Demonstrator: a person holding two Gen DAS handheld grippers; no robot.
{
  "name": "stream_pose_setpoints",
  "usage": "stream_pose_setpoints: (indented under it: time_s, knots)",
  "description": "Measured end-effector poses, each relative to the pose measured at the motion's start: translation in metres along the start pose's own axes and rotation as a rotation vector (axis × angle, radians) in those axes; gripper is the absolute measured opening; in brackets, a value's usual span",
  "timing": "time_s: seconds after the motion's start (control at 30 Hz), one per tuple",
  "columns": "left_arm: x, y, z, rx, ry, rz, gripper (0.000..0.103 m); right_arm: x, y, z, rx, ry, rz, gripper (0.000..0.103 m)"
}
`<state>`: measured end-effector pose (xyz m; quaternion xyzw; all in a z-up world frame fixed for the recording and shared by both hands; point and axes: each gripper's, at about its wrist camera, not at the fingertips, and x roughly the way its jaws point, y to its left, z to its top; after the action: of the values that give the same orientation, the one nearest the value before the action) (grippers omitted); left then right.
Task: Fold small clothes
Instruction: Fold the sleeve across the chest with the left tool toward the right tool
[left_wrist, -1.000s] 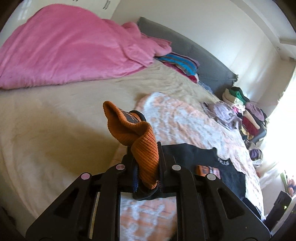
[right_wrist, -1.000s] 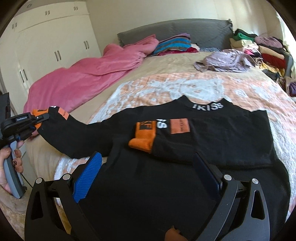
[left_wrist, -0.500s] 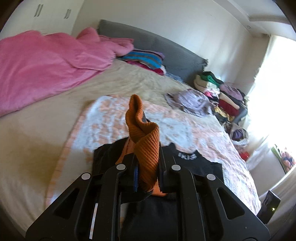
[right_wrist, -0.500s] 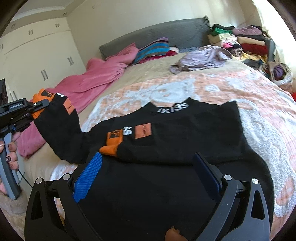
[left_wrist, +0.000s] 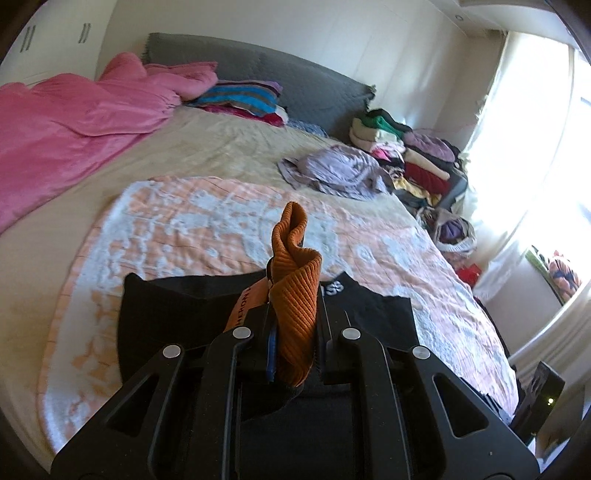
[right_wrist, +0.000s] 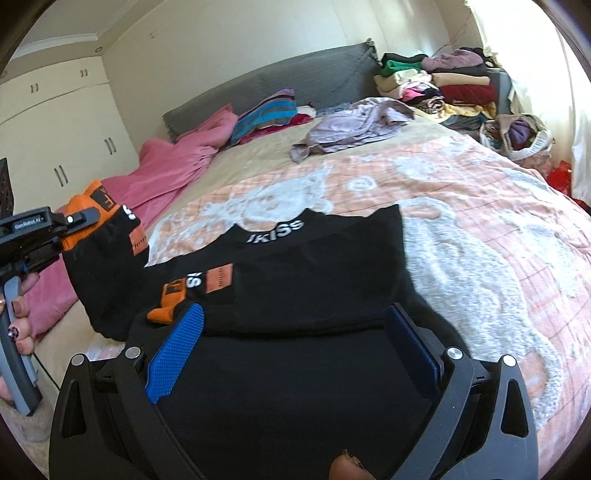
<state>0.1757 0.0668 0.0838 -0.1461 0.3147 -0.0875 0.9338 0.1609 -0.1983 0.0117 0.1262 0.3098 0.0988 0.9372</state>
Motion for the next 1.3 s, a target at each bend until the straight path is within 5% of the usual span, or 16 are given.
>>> stream_pose_setpoints:
  time_s: [0.63,0.9,1.03,1.3]
  knots:
    - [0.082,-0.044,-0.054,0.062,0.219,-0.121,0.010,0.002,-0.053,0.001,0.104,0.013,-0.066,0.098]
    - [0.078,-0.047,-0.071,0.079,0.262,-0.180,0.042,0.014,-0.052,0.003,0.125,0.042,-0.032,0.098]
    - [0.068,-0.033,-0.069,0.082,0.237,-0.125,0.046,0.031,-0.032,0.000,0.080,0.100,0.016,0.097]
    - [0.045,0.017,-0.062,0.033,0.180,0.011,0.071,0.085,0.008,-0.024,0.070,0.296,0.093,0.067]
